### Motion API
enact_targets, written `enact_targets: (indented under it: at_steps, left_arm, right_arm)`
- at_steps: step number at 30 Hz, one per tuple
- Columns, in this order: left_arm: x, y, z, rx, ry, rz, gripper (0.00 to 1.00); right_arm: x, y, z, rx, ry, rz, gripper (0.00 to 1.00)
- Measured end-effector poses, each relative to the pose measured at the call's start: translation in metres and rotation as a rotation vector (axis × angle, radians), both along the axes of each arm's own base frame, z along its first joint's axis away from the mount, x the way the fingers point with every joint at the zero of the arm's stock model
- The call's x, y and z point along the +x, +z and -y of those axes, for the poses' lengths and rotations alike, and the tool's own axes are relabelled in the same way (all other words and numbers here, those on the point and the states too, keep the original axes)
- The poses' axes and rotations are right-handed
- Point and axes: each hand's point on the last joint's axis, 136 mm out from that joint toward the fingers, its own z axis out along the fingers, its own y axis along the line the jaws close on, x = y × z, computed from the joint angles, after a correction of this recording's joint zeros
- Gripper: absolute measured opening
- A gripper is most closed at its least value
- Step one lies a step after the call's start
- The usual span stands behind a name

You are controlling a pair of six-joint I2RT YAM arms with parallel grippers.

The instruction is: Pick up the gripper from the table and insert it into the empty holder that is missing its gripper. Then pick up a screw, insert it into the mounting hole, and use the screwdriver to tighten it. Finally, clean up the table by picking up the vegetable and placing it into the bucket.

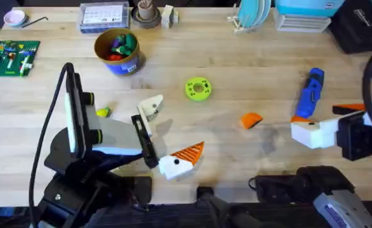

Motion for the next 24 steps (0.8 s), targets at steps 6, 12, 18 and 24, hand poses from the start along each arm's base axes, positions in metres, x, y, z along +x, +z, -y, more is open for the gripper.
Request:
enact_targets:
  at_steps: [6,12,18,24]
  left_arm:
    - [0.000,0.000,0.000,0.000,0.000,0.000,0.993]
    - [0.000,0.000,0.000,0.000,0.000,0.000,0.993]
    - [0.000,0.000,0.000,0.000,0.000,0.000,0.993]
    - [0.000,0.000,0.000,0.000,0.000,-0.001,0.993]
  right_arm:
    - [0.000,0.000,0.000,0.000,0.000,0.000,0.993]
    - [0.016,0.013,-0.007,0.060,-0.015,0.082,0.992]
    - [0.016,0.012,-0.012,0.112,-0.031,0.056,0.993]
    - [0.021,0.007,-0.018,0.144,-0.037,-0.099,0.992]
